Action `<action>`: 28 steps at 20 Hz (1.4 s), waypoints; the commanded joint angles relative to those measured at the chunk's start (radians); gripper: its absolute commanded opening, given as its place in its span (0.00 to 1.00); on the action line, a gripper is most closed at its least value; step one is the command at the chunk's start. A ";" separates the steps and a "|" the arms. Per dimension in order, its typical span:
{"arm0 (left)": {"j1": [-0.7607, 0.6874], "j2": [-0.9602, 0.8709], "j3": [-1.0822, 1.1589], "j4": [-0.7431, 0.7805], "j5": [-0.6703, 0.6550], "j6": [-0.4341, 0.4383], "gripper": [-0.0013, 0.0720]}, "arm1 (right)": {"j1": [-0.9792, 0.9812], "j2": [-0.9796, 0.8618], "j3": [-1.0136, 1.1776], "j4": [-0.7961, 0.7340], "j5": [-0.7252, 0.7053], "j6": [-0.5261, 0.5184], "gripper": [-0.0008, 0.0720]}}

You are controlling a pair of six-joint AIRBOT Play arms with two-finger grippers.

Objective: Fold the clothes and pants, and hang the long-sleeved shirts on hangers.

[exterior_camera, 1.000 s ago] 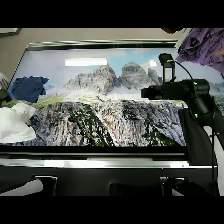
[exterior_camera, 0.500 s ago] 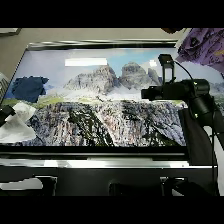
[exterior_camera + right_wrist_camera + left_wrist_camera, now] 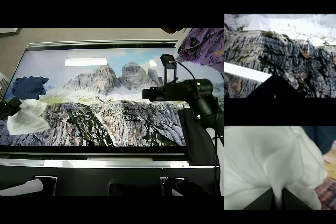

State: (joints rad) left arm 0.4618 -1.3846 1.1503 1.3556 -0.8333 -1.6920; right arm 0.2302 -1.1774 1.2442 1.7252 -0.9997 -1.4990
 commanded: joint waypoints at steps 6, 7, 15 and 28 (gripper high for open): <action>-0.682 0.147 0.002 -0.215 -0.018 -0.208 0.04 | 0.001 0.132 0.001 -0.191 -0.164 0.010 0.07; -0.772 0.122 0.002 -0.215 0.022 -0.250 0.04 | 0.001 0.146 0.001 -0.220 -0.180 0.009 0.11; -1.029 -0.140 0.003 -0.215 0.221 -0.462 0.41 | 0.001 0.167 -0.002 -0.315 -0.211 -0.051 0.34; -0.404 0.029 0.141 -0.215 -0.083 -0.162 0.85 | -0.192 -0.031 -0.487 0.690 0.045 -0.244 0.71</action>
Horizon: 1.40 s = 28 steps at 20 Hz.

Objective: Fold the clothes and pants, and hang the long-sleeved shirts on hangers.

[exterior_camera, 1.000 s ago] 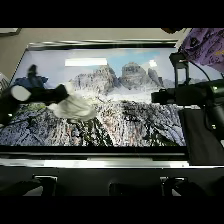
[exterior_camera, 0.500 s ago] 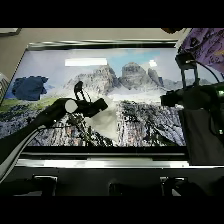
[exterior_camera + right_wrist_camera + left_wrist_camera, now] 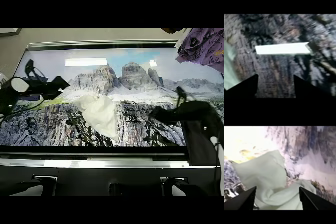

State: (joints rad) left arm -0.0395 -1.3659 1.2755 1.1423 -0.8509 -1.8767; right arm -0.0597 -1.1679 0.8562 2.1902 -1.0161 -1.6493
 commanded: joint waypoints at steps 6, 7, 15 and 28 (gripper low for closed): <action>0.140 0.011 0.016 -0.002 -0.093 0.023 0.85 | 0.473 -0.179 -0.106 0.254 0.237 0.005 0.71; 0.140 0.011 0.016 -0.002 -0.095 0.023 0.85 | 0.509 -0.201 -0.106 0.278 0.254 0.004 0.71; 0.140 0.003 0.015 -0.002 -0.099 0.023 0.85 | 0.581 -0.245 -0.105 0.319 0.330 0.010 0.30; 0.064 -0.322 0.003 -0.220 -0.064 0.201 0.83 | 0.475 -0.053 -0.105 0.181 0.259 0.023 0.06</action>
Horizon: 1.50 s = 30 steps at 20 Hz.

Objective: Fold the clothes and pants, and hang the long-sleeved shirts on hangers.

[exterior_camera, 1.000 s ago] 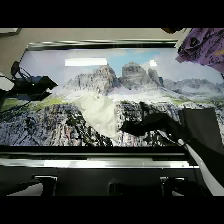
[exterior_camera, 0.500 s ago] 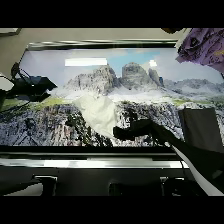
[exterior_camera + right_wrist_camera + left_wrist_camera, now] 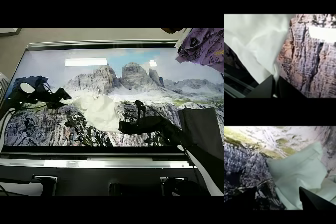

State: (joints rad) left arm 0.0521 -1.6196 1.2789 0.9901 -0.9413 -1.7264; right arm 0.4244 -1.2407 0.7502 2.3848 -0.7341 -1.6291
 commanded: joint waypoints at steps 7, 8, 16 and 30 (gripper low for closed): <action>-0.056 -0.129 0.000 -0.074 0.151 0.050 0.60 | -0.010 0.021 0.001 -0.014 -0.064 0.048 0.06; -0.056 -0.130 0.000 -0.075 0.171 0.050 0.25 | -0.010 0.023 0.001 -0.015 -0.067 0.047 0.06; -0.022 0.051 0.307 0.101 0.087 0.088 0.04 | -0.011 0.197 0.426 -0.806 -0.195 0.285 0.05; -0.021 0.730 0.577 0.589 -0.235 -0.108 0.04 | -0.010 0.483 1.043 -1.122 -0.484 0.314 0.06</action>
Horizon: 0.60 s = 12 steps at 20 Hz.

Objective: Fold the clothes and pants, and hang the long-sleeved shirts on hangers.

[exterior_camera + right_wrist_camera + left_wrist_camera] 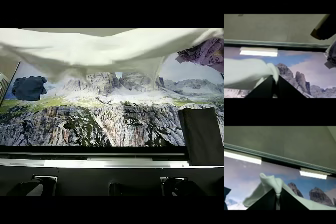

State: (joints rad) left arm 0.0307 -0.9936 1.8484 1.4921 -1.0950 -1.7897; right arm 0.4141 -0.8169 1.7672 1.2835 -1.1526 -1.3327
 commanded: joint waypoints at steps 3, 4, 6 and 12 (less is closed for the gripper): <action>0.000 0.114 0.007 0.087 -0.111 -0.089 0.04 | 0.000 0.037 0.026 -0.038 -0.072 0.021 0.06; -0.001 0.096 0.007 0.086 -0.116 -0.090 0.04 | 0.000 0.010 0.025 -0.051 -0.074 0.021 0.06; -0.001 0.038 -0.006 0.086 -0.121 -0.108 0.04 | 0.000 -0.078 0.024 -0.074 -0.081 0.021 0.06; -0.001 -0.301 -0.157 0.086 -0.107 -0.142 0.04 | -0.001 -0.493 -0.066 -0.093 0.045 0.116 0.06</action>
State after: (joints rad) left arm 0.0303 -1.1469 1.7538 1.5768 -1.2057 -1.9156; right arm 0.4137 -1.1259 1.7363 1.1992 -1.1770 -1.2808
